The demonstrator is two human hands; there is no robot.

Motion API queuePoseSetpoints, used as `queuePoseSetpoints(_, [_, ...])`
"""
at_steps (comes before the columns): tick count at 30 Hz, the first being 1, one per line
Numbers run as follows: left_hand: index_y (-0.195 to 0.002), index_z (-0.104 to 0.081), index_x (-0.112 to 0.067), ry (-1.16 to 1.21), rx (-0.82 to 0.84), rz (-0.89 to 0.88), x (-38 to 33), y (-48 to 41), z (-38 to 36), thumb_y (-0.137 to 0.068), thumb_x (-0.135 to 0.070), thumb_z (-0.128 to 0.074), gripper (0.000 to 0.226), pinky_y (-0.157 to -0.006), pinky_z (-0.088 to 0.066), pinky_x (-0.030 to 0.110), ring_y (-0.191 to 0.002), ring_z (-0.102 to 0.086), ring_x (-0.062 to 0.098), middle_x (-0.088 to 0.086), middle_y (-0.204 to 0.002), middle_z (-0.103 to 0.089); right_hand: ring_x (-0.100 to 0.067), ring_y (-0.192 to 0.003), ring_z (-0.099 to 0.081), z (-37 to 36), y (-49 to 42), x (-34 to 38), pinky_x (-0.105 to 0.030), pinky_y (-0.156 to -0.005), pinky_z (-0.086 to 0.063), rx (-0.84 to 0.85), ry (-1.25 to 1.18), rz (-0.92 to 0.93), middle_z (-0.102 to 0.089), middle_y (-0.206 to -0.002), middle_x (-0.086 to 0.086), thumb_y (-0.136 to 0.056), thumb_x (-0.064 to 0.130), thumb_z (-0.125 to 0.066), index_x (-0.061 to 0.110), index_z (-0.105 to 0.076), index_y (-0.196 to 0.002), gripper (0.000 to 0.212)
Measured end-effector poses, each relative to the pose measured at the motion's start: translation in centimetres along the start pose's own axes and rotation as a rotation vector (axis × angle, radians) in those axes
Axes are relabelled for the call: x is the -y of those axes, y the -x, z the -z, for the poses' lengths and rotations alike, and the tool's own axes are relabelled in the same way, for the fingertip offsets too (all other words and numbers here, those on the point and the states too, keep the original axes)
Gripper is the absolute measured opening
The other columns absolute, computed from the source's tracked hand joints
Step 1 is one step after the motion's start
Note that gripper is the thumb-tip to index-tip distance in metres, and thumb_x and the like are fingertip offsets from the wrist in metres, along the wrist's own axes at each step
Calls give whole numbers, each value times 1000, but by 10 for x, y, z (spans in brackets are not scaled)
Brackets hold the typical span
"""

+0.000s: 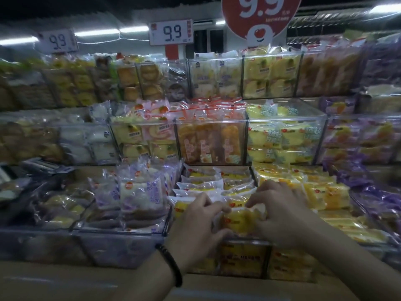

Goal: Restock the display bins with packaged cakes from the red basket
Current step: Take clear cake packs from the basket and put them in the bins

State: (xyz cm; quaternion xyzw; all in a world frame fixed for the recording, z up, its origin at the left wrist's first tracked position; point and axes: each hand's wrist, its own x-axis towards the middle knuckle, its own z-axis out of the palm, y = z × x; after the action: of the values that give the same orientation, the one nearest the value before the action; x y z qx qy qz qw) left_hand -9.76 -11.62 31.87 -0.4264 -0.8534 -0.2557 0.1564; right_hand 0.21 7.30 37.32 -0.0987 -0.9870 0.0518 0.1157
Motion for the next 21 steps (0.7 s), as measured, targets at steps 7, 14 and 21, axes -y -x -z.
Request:
queuePoseSetpoints(7, [-107, -71, -36, 60, -293, -36, 68, -5, 104, -98, -38, -68, 11, -65, -46, 11, -82, -63, 1, -22, -96, -64, -8, -88, -65, 31, -79, 65, -32, -75, -59, -249, -233, 236, -71, -94, 14, -96, 36, -65, 30, -76, -96, 12])
queuePoseSetpoints(14, [-97, -75, -29, -109, -296, 226, 208, -53, 193, -94, -6, -71, 23, -63, -53, 11, -78, -69, -4, -15, -89, -74, -14, -80, -69, 14, -199, 125, -40, -75, -64, -156, -227, 315, -72, -87, 8, -93, 25, -69, 25, -74, -90, 6])
queuePoseSetpoints(21, [-108, -72, -41, -237, 46, 278, 273, -107, 190, -89, -23, -82, 28, -83, -59, 25, -91, -67, -3, -20, -97, -73, -18, -80, -68, -13, -275, 165, -41, -73, -65, -67, -156, 332, -68, -90, 4, -93, 26, -72, 25, -69, -89, 5])
